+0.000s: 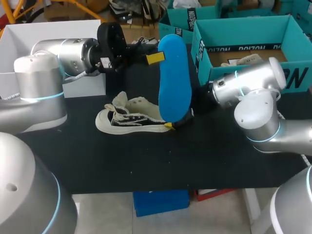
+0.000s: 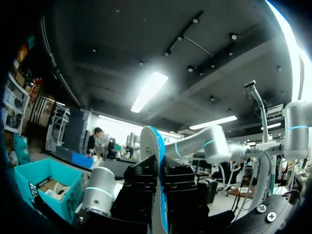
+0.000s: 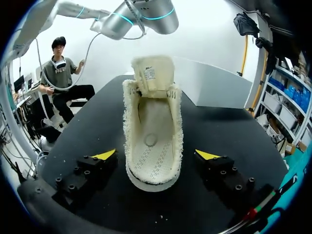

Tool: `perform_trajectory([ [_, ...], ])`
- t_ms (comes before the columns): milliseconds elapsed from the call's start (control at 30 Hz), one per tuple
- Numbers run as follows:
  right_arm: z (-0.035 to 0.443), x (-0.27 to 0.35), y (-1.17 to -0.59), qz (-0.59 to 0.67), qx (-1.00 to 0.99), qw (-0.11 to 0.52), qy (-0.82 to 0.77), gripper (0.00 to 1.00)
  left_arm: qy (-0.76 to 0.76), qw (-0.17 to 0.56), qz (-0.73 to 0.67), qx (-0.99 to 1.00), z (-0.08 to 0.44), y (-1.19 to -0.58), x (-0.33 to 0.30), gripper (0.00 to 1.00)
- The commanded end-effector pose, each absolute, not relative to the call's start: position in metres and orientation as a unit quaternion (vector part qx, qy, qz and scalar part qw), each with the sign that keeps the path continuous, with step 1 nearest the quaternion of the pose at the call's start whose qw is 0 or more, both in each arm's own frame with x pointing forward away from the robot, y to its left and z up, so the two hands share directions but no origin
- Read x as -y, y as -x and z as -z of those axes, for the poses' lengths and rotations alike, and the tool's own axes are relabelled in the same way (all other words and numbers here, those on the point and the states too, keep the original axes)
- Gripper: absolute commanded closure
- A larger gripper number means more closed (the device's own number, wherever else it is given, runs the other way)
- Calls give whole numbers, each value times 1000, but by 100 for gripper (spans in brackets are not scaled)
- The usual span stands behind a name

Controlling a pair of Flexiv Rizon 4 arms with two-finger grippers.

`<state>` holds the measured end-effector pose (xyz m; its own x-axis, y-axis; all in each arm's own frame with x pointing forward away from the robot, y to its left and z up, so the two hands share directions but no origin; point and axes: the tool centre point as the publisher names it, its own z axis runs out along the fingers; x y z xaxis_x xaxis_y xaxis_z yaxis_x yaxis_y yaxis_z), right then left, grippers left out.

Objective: Take the shoe out of the shoebox, open the shoe tongue, remove and reinsert the insole, then place the shoe into the shoebox

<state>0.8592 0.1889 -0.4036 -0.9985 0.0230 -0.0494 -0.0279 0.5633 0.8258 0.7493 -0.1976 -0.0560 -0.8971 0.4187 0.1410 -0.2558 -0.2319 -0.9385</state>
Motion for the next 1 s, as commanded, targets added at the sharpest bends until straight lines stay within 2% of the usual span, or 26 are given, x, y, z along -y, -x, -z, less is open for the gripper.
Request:
perform_trajectory([
  [33,380,-173,-857,-386,-923,13,7,0,70,214,-782,581,57,-748,198,100],
  [400,355,-168,-864,-203,-979,-16,31,0,70,214,-782,581,57,-748,198,100],
  [1000,331,-174,-870,-58,-998,-11,36,0,70,214,-782,581,57,-748,198,100],
])
